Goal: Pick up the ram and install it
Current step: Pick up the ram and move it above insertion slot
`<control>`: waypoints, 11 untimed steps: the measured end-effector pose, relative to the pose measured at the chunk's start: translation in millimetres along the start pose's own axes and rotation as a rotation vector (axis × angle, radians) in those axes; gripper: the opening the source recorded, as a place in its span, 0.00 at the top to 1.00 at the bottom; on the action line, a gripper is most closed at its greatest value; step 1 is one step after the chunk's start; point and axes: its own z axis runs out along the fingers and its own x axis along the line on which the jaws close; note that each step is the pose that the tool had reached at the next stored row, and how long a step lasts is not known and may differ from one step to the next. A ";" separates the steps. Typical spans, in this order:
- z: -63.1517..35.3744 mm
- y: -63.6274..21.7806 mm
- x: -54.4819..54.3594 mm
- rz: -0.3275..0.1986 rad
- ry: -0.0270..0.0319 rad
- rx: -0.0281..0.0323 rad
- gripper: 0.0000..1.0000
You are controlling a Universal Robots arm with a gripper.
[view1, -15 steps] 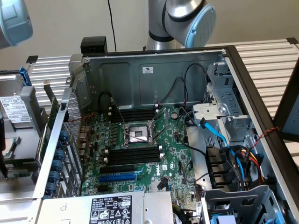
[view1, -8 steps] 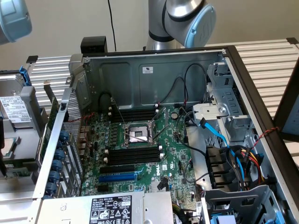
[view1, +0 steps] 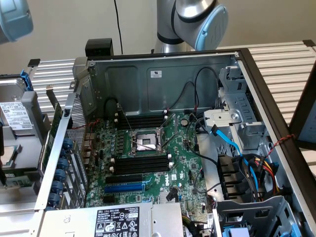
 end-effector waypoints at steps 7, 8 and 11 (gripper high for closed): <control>-2.1 0.1 -0.6 0.000 0.0041 0.0009 0.86; -2.5 0.1 -0.7 0.000 0.0046 0.0010 0.86; -4.0 0.2 -1.0 0.000 0.0064 0.0010 0.86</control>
